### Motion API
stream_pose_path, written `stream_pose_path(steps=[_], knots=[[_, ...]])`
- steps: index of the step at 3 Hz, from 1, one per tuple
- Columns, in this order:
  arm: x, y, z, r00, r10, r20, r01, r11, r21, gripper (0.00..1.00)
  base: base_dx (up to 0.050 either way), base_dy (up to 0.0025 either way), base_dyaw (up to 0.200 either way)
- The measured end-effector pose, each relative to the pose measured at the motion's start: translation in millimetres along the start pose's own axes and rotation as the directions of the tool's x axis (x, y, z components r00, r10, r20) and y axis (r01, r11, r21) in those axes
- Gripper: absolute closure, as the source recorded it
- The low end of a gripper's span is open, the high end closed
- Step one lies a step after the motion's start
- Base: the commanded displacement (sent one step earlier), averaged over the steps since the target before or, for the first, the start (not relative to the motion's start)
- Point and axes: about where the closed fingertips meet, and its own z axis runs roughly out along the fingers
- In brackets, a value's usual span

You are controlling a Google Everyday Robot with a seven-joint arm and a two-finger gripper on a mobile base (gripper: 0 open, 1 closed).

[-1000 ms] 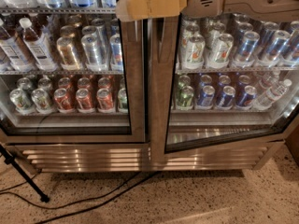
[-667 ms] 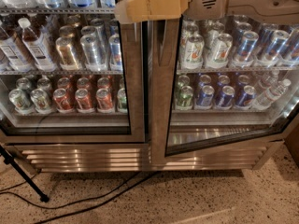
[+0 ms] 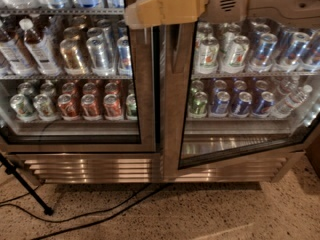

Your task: Open right fridge door

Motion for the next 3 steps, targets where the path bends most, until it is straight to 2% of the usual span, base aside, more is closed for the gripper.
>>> stream_pose_path(steps=[3], knots=[[3.3, 7.2, -1.3, 1.0, 0.0, -0.007, 0.0, 0.9999, 0.016, 0.0, 0.0, 0.0, 0.0]])
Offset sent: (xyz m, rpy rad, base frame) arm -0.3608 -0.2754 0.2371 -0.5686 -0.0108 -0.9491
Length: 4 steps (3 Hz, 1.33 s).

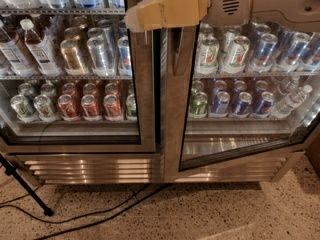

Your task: Open right fridge door

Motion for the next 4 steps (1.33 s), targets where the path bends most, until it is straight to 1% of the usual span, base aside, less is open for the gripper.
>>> stream_pose_path(steps=[2, 4], knots=[[3.6, 12.7, -7.6, 1.0, 0.003, -0.02, -0.002, 0.999, 0.044, 0.0, 0.0, 0.0, 0.0], [3.4, 11.6, -3.2, 1.0, 0.002, -0.007, -0.002, 0.9993, 0.038, 0.0, 0.0, 0.0, 0.0]])
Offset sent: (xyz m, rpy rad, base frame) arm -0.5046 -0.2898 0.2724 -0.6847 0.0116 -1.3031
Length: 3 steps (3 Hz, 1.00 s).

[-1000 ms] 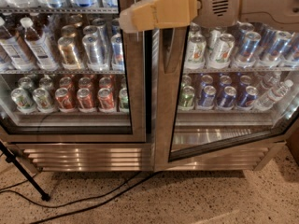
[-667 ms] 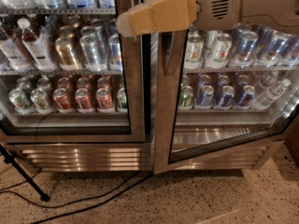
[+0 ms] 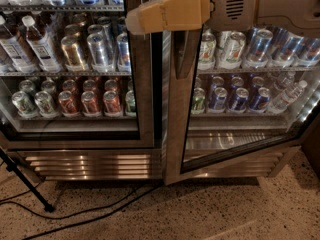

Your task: Open right fridge door

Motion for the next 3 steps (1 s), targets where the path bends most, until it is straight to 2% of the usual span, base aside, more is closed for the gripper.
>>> stream_pose_path(steps=[1, 3], knots=[[-0.2, -7.4, -4.7, 1.0, 0.0, 0.0, 0.0, 1.0, 0.0, 0.0, 0.0, 0.0, 0.0], [-0.2, -7.4, -4.7, 1.0, 0.0, 0.0, 0.0, 1.0, 0.0, 0.0, -0.049, -0.00002, 0.0]])
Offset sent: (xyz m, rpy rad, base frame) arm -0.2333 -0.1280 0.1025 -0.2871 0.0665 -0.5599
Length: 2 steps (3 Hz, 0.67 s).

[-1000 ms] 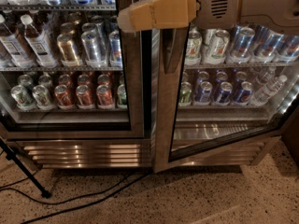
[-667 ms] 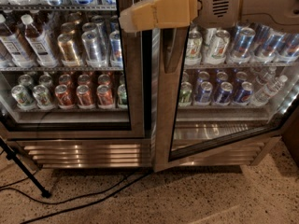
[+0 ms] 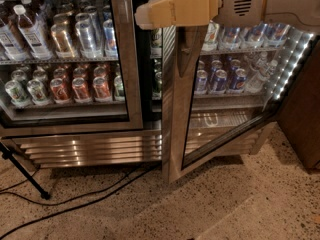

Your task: Open right fridge door

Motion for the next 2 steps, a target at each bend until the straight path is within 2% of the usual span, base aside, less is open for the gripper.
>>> stream_pose_path(steps=[2], knots=[[-3.4, -9.7, -8.1, 1.0, -0.004, -0.001, 0.004, 0.9998, -0.018, 0.0, 0.0, 0.0, 0.0]])
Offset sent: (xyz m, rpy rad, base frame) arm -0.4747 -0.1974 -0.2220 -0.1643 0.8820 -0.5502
